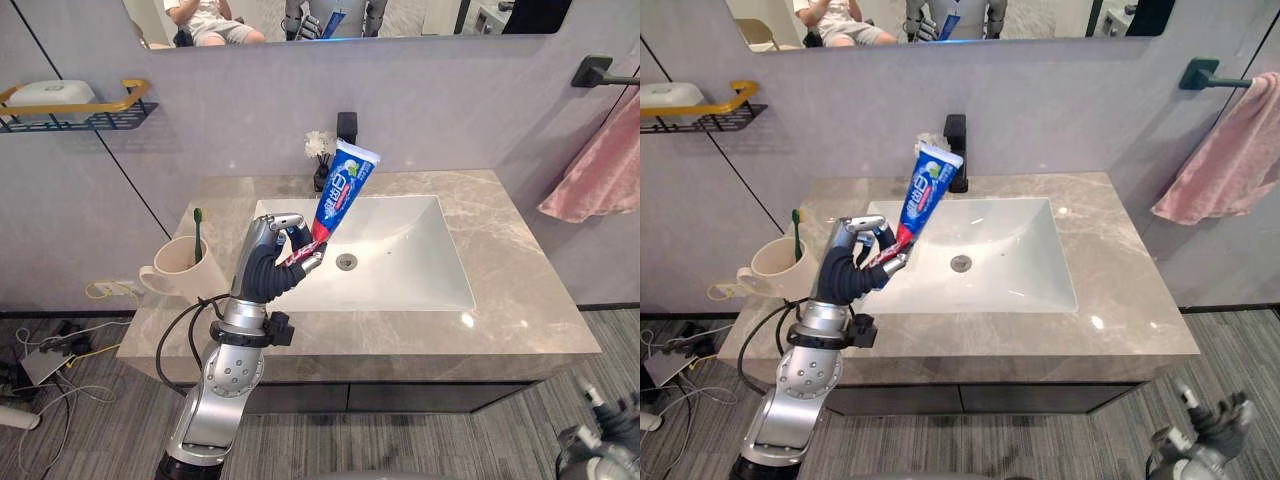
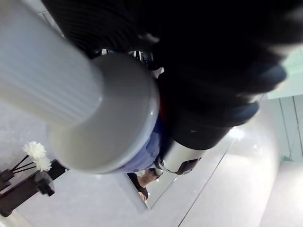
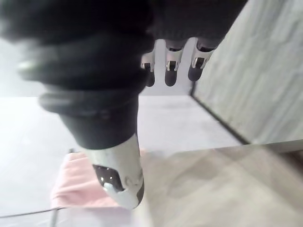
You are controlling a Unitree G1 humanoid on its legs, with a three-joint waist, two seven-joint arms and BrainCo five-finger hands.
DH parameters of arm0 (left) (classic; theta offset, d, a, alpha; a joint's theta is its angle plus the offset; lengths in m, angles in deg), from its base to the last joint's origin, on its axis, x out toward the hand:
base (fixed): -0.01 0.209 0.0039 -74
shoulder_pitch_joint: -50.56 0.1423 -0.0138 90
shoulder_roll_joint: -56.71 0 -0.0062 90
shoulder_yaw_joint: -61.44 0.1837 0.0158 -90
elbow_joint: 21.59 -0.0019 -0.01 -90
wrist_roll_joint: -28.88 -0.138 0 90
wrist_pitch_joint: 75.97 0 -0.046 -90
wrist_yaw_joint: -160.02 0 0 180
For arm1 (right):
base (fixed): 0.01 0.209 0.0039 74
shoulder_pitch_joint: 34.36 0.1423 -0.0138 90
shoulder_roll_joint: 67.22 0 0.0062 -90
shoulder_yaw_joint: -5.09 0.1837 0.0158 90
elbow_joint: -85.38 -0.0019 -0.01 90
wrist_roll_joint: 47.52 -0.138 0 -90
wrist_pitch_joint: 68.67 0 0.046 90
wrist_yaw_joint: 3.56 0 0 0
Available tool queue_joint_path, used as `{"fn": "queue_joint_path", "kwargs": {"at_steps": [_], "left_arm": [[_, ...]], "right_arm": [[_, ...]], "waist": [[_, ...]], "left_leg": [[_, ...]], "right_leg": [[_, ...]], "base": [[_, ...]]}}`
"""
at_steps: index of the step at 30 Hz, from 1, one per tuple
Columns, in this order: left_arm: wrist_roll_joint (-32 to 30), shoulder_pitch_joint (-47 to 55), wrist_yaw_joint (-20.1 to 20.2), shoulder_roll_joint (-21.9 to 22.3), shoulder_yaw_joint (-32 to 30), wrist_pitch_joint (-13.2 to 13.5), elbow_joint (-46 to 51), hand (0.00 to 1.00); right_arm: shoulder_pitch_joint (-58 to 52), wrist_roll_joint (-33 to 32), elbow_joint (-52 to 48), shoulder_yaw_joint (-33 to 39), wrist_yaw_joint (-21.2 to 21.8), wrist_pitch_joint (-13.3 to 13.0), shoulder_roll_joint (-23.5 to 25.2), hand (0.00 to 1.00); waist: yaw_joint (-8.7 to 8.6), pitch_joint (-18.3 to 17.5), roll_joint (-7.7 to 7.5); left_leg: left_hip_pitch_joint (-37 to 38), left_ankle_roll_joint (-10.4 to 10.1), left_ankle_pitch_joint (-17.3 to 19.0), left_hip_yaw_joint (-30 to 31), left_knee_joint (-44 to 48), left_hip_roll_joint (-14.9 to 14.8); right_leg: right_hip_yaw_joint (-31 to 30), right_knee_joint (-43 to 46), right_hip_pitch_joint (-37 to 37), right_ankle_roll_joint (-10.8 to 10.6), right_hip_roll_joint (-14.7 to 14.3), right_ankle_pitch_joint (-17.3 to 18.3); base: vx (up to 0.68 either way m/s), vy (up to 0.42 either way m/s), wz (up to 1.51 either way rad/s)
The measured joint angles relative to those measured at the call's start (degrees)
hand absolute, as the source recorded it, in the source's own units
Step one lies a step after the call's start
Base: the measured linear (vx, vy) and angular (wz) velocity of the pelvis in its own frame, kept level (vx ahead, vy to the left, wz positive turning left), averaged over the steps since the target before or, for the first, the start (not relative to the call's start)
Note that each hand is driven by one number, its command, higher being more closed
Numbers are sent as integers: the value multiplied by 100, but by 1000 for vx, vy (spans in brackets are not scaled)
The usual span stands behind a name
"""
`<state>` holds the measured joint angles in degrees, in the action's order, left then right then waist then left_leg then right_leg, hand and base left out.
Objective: Organize washtable
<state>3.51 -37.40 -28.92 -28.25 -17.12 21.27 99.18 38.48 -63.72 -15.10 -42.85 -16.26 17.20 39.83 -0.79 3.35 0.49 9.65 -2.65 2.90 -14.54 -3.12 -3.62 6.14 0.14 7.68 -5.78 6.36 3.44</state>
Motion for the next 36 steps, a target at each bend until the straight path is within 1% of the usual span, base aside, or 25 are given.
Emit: {"fn": "queue_joint_path", "kwargs": {"at_steps": [1,3,5,6,9,10,11,12,14,15,17,18,19,21,24,28,30,34,36], "left_arm": [[1,66,8,22,-38,3,83,100],[4,218,28,57,-78,4,190,100],[18,244,63,65,-91,4,189,100],[81,279,142,63,-97,4,190,100],[205,419,291,64,-72,4,189,100],[239,420,313,64,-60,4,189,100],[289,419,368,69,-39,6,189,100],[330,418,380,69,-19,9,189,100],[468,398,391,69,165,19,188,100],[486,392,394,70,221,26,188,100],[522,333,394,77,388,59,185,100],[543,306,394,80,404,67,184,100],[570,286,384,91,404,87,184,100],[571,283,366,102,399,89,163,100],[568,112,352,121,415,92,-35,100],[565,-21,252,129,518,92,-204,100],[564,-70,245,128,616,93,-243,100],[550,-105,217,133,728,151,-449,100],[492,-112,119,133,790,150,-591,100]], "right_arm": [[2,12,-269,-2,14,-15,2,0],[-1,10,-840,2,67,-227,1,0],[8,-66,-972,1,187,-349,-3,0],[12,-161,-1059,-37,313,-438,-4,0],[142,-608,-1093,-472,625,-615,-41,0],[194,-711,-1093,-602,704,-628,-51,0],[300,-924,-1085,-932,827,-671,-102,0],[376,-1045,-1071,-1135,897,-678,-140,0],[740,-1540,-955,-2042,1181,-686,-270,0],[827,-1645,-898,-2245,1248,-685,-290,0],[1060,-2063,-758,-2974,1520,-650,-293,0],[1092,-2121,-759,-3106,1588,-647,-296,0],[1160,-2162,-757,-3282,1687,-613,-290,0],[1245,-2278,-757,-3409,1811,-558,-292,0],[1272,-2492,-754,-3524,1899,-555,-300,0],[1273,-2951,-747,-4162,2010,-529,-330,0],[1351,-3169,-658,-4565,2161,-436,-336,0],[1519,-3561,-530,-5247,2309,-335,-330,0],[1606,-3727,-519,-5569,2381,-299,-358,0]], "waist": [[-4,-9,-13],[-5,-37,-50],[-4,-44,-62],[-3,-52,-69],[-20,-154,-75],[-23,-152,-75],[-23,-154,-72],[-22,-156,-69],[-17,-154,-67],[-7,-153,-66],[61,-147,-55],[101,-143,-49],[178,-142,-44],[169,-142,-49],[154,-138,-51],[134,-124,-64],[136,-118,-72],[146,-99,-79],[146,-93,-85]], "left_leg": [[0,-5,3,-4,1,-8],[0,-16,11,-6,7,-23],[-4,-16,11,-4,8,-22],[-8,-16,11,4,8,-18],[-91,-13,13,31,25,-1],[-95,-13,13,36,29,2],[-96,-12,14,52,46,17],[-101,-9,15,62,55,42],[-201,2,21,179,138,61],[-221,3,20,210,149,65],[-297,5,18,331,208,78],[-307,6,17,358,210,81],[-313,6,16,365,216,83],[-319,7,16,405,219,91],[-399,16,10,479,249,122],[-405,17,9,497,255,126],[-404,17,9,504,255,127],[-398,18,9,518,255,138],[-396,19,9,521,255,144]], "right_leg": [[-7,0,-5,0,-8,0],[-12,-1,-14,-1,-24,1],[-12,-1,-16,-1,-24,1],[-12,0,-18,-1,-22,1],[-34,18,-107,-1,-17,0],[-33,18,-107,-2,-15,0],[-29,25,-101,-2,-12,0],[-26,29,-101,-2,-10,0],[24,30,-107,-3,10,-1],[49,31,-107,-3,13,-1],[158,27,-107,-3,27,-1],[178,25,-113,-3,30,-1],[183,21,-120,-3,31,-1],[221,13,-100,-3,38,-1],[293,12,-93,-3,68,-1],[305,13,-90,-2,72,-2],[310,15,-90,-2,74,-2],[322,15,-94,-1,84,-2],[324,15,-95,-1,88,-2]], "base": [[-15,-34,-4],[-13,-36,-3],[0,0,0],[0,0,0],[-11,-12,-2],[0,0,0],[0,0,0],[-31,-3,7],[-43,-12,20],[-45,-23,24],[-36,-20,26],[-32,-16,21],[-17,-12,11],[-7,-10,8],[-1,-6,11],[-3,-2,1],[0,0,0],[0,0,0],[0,0,0]]}}
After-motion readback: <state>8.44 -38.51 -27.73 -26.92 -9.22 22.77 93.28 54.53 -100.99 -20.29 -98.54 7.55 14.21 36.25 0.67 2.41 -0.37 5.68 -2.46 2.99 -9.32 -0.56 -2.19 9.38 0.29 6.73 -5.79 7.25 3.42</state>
